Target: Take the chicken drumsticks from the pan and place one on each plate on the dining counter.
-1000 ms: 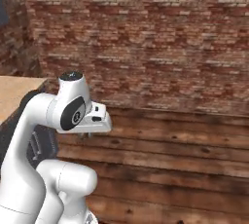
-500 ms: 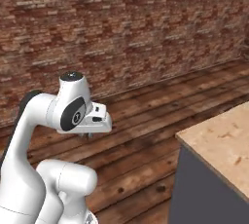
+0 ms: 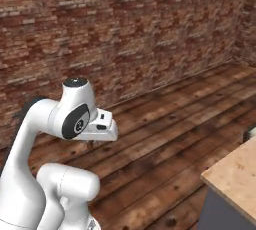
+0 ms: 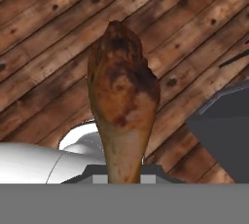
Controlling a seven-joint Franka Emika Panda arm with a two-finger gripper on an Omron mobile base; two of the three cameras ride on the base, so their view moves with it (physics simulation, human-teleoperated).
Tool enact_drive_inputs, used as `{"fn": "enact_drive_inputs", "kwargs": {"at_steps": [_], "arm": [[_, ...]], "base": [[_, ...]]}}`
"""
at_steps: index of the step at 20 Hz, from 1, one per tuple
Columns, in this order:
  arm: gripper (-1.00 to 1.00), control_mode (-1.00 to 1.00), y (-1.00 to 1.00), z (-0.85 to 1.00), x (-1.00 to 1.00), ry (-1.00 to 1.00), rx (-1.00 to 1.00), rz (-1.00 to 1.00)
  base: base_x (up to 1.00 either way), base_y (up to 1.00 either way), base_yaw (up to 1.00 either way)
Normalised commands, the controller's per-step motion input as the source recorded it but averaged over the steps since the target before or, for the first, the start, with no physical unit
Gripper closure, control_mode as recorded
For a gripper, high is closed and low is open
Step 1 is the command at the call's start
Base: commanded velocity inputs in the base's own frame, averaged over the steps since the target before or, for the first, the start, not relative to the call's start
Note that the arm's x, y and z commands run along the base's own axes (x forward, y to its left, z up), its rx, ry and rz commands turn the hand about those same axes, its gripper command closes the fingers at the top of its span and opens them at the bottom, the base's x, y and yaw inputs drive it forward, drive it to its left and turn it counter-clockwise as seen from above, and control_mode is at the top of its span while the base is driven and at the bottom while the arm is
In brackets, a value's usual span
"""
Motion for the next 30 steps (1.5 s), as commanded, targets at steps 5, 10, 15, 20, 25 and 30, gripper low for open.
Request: {"fn": "enact_drive_inputs", "kwargs": {"at_steps": [5, 10, 15, 20, 25, 30], "arm": [[1.0, 1.0, 0.0, 0.0, 0.0, 0.0, 0.0, 0.0], [1.0, 1.0, 0.0, 0.0, 0.0, 0.0, 0.0, 0.0], [1.0, 1.0, 0.0, 0.0, 0.0, 0.0, 0.0, 0.0], [1.0, 1.0, 0.0, 0.0, 0.0, 0.0, 0.0, 0.0], [1.0, 1.0, 0.0, 0.0, 0.0, 0.0, 0.0, 0.0], [1.0, 1.0, 0.0, 0.0, 0.0, 0.0, 0.0, 0.0]], "base": [[1.0, 0.41, -0.26], [0.85, 0.47, -0.53], [0.84, 0.39, -0.55], [0.96, 0.26, -0.41], [0.99, 0.25, -0.39], [0.99, 0.21, -0.35]]}}
